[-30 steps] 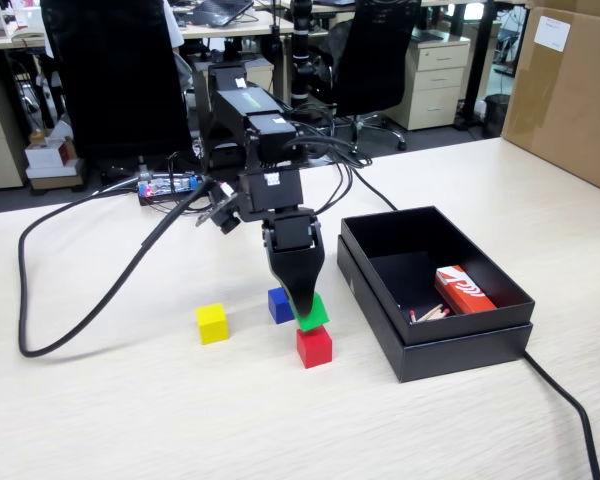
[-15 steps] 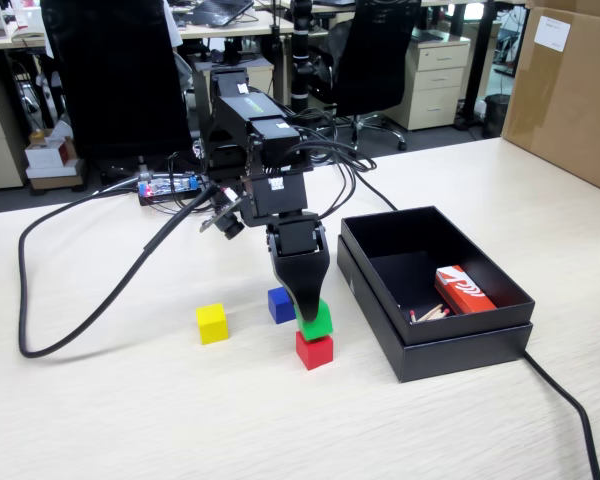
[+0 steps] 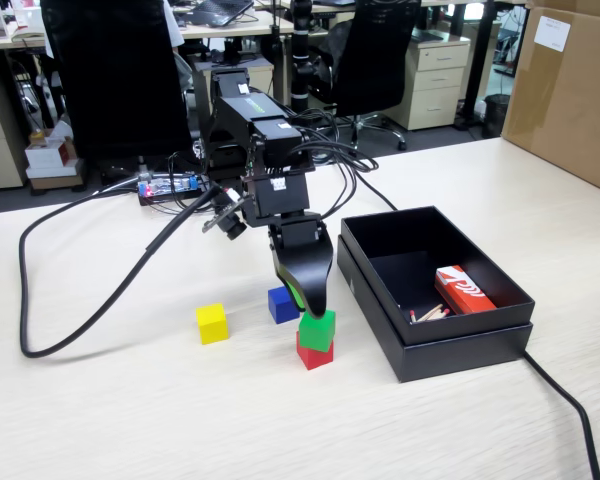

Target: Put the green cube on top of the red cube

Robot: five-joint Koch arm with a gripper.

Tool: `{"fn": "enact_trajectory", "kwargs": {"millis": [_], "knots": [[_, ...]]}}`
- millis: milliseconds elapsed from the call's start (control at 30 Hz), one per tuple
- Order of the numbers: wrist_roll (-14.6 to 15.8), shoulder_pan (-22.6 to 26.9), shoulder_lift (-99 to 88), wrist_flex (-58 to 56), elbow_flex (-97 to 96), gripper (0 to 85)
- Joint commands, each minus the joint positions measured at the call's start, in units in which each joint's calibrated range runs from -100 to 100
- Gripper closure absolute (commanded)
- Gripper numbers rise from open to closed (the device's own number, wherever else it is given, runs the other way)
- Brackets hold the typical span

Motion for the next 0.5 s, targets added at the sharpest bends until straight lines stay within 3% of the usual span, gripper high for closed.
{"fn": "enact_trajectory", "kwargs": {"millis": [0, 233, 467], "knots": [[-0.49, 0.20, -11.20, 0.19, -0.26, 39.4], [-0.54, 0.78, -33.92, 0.19, -16.12, 37.1], [-2.69, 1.07, -64.90, 0.28, -41.87, 36.6]]}}
